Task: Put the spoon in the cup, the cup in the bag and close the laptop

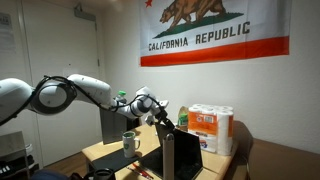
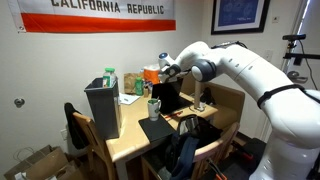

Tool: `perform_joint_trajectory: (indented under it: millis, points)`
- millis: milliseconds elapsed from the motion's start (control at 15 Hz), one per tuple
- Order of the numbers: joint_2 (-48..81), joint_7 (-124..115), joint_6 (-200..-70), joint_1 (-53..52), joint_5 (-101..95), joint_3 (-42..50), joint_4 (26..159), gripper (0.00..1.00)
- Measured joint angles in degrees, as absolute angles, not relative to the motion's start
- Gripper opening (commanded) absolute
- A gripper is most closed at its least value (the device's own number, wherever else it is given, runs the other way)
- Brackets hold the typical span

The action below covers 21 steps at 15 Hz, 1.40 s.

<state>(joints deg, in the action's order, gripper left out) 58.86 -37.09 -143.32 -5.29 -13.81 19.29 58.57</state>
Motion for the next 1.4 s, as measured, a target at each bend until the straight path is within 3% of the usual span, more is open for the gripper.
perform_joint_trajectory:
  millis: [733, 1400]
  points:
    - [53.4, -23.9, -117.2, -9.3, -17.8, 18.4, 53.7, 1.00]
    - [54.2, -24.9, -117.1, -7.9, -19.1, 17.0, 51.9, 1.00]
